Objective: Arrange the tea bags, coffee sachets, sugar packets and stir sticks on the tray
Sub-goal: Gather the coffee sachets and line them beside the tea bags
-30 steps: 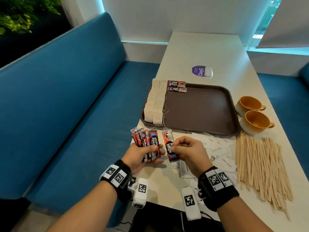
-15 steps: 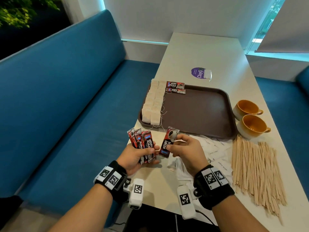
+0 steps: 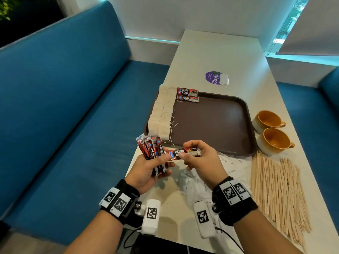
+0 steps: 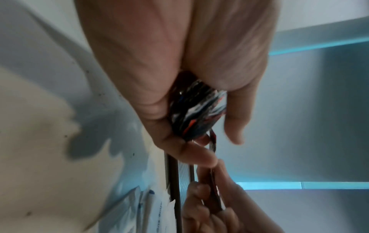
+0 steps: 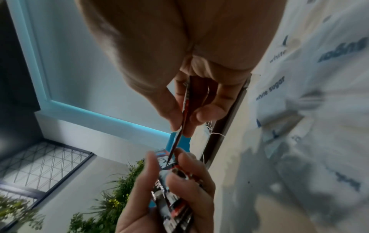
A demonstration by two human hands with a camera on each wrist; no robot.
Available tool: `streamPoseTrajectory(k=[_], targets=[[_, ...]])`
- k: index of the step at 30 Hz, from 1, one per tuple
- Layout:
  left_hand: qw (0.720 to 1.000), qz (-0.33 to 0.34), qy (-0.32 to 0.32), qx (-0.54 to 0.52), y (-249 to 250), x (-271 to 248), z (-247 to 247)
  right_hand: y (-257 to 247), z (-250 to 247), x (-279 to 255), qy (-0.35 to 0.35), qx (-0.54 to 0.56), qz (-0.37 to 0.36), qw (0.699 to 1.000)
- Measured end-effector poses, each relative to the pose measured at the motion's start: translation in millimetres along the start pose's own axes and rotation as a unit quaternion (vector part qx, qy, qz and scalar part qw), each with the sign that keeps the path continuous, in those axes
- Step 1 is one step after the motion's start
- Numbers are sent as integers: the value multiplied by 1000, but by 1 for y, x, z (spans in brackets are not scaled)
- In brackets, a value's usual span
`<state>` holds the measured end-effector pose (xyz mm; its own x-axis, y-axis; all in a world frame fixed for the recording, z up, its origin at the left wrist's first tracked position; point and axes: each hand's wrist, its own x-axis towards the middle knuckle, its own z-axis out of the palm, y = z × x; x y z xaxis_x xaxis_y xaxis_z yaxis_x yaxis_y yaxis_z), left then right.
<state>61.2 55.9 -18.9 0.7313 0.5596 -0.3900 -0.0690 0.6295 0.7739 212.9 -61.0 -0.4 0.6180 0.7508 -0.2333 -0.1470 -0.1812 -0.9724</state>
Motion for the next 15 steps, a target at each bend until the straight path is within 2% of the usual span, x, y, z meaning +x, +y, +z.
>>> streamPoseTrajectory(k=[4, 8, 12, 15], targets=[[999, 17, 50, 8, -2, 7, -3, -2, -8, 12, -27, -36, 0, 999], [999, 10, 51, -2, -2, 12, -6, -11, -22, 30, -47, -23, 23, 998], [998, -20, 53, -41, 1, 15, -18, -36, -40, 69, 21, 7, 25, 999], [996, -39, 57, -53, 1, 18, -31, -57, -54, 119, 74, 20, 16, 997]])
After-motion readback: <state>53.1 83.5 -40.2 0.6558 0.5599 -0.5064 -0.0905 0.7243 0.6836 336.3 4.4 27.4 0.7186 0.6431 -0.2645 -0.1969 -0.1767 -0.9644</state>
